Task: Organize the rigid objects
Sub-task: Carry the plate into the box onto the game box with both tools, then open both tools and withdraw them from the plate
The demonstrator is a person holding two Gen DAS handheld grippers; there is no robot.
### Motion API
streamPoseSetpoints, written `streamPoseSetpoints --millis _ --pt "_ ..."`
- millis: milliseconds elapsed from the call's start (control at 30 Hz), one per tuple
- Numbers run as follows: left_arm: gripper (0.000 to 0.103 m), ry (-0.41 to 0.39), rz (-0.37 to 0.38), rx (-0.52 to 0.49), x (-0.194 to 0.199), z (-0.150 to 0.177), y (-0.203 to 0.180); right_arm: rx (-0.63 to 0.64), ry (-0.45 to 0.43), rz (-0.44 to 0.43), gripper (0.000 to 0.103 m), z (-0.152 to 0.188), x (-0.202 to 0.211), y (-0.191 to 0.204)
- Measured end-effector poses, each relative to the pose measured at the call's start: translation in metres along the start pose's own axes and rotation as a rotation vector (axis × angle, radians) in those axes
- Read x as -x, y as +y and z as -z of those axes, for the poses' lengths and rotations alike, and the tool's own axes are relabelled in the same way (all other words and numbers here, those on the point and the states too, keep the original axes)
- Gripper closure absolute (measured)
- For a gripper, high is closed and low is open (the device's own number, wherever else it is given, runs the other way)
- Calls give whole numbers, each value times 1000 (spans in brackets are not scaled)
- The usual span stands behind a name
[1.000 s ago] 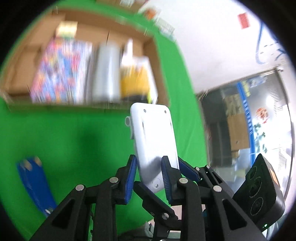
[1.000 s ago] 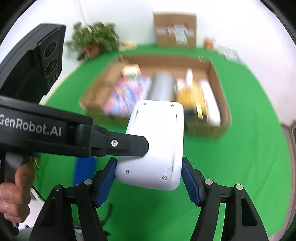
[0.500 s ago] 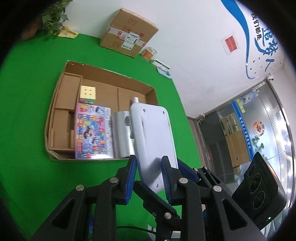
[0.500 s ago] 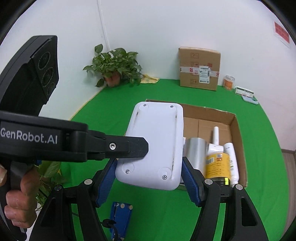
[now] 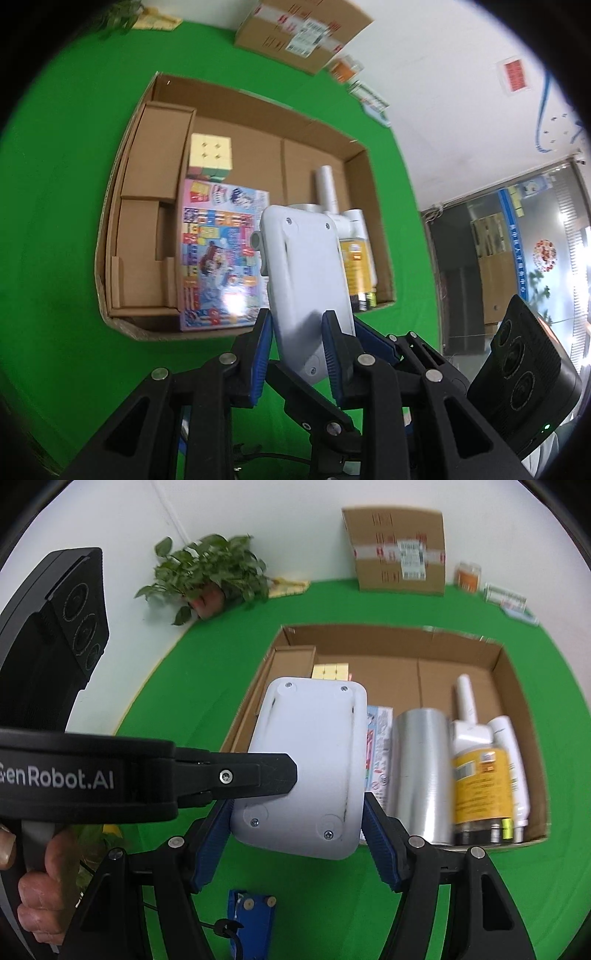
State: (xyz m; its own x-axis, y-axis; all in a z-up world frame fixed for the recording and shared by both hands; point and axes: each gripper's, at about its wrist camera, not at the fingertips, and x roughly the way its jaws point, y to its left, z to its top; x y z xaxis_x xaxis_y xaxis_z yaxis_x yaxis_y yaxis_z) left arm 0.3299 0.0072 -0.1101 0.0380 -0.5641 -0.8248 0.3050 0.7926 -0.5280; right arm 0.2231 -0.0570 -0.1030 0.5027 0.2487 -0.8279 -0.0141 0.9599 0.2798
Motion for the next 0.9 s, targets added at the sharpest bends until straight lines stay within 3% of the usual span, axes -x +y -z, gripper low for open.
streamPoseSetpoints --millis 367,433,500,533,633,700,767,900 --pt "77 121 -74 25 -53 -35 44 -110 149 -80 34 -17 -104 -28" --pt "78 112 -88 43 -53 -38 50 -133 188 -140 31 -16 -118 -31" --pt "77 98 -135 70 -46 -41 55 -146 207 -212 18 -12 -123 -33" --pt "77 84 -135 78 -40 -42 57 -133 194 -214 14 -10 -121 -33" --pt "76 20 -123 75 -17 -42 58 -122 162 -193 13 -8 -116 -36" --pt "76 -1 -139 66 -8 -40 57 -145 156 -179 19 -8 -118 -40" --pt "76 -19 -143 67 1 -35 55 -125 160 -173 43 -10 -122 -37" --pt "76 -48 -152 75 15 -18 54 -62 197 -139 60 -12 -143 -27"
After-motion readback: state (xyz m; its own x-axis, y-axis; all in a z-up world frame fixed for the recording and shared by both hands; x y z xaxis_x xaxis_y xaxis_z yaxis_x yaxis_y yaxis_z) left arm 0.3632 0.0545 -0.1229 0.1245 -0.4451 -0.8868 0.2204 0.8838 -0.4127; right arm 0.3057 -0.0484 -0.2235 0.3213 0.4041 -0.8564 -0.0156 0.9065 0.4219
